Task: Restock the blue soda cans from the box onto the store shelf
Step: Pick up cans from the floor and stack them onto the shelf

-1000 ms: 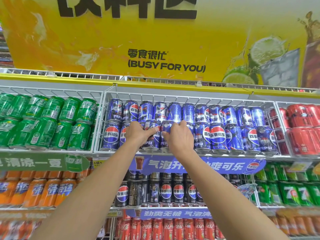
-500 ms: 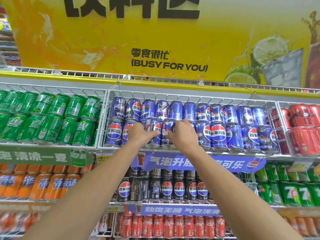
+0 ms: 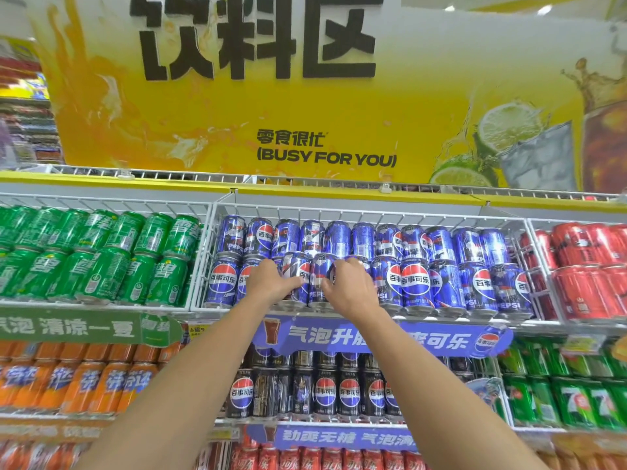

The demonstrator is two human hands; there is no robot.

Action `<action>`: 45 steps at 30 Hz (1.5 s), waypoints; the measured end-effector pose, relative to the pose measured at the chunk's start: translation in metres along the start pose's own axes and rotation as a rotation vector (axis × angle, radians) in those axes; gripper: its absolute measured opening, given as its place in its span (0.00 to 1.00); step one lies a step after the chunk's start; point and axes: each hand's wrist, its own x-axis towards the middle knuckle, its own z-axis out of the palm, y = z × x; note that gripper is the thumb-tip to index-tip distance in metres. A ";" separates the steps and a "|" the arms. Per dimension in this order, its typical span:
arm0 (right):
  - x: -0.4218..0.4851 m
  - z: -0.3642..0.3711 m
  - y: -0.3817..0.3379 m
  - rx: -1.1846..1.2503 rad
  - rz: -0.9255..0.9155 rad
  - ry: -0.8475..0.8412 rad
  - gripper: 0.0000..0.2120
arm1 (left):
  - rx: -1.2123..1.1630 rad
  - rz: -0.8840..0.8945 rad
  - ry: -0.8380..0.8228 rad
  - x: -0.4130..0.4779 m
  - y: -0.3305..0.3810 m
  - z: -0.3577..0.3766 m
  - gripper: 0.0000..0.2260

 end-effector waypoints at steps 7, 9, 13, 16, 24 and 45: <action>-0.020 -0.004 0.008 -0.138 -0.141 -0.077 0.12 | 0.363 0.263 0.041 -0.032 -0.006 -0.021 0.19; -0.030 -0.011 0.007 -0.174 -0.159 -0.118 0.15 | 0.547 0.365 -0.027 -0.048 -0.005 -0.027 0.18; -0.061 -0.028 0.000 -0.263 -0.158 -0.202 0.23 | 0.764 0.501 -0.214 -0.084 -0.008 -0.031 0.21; -0.095 -0.040 -0.005 -0.328 -0.137 -0.251 0.28 | 0.842 0.597 -0.285 -0.122 -0.014 -0.030 0.27; -0.201 -0.036 -0.043 -0.390 -0.120 -0.387 0.34 | 0.920 0.626 -0.349 -0.206 -0.083 -0.045 0.32; -0.314 0.328 -0.027 -0.125 -0.244 -0.853 0.30 | 0.695 -0.044 -0.521 -0.259 -0.407 0.077 0.47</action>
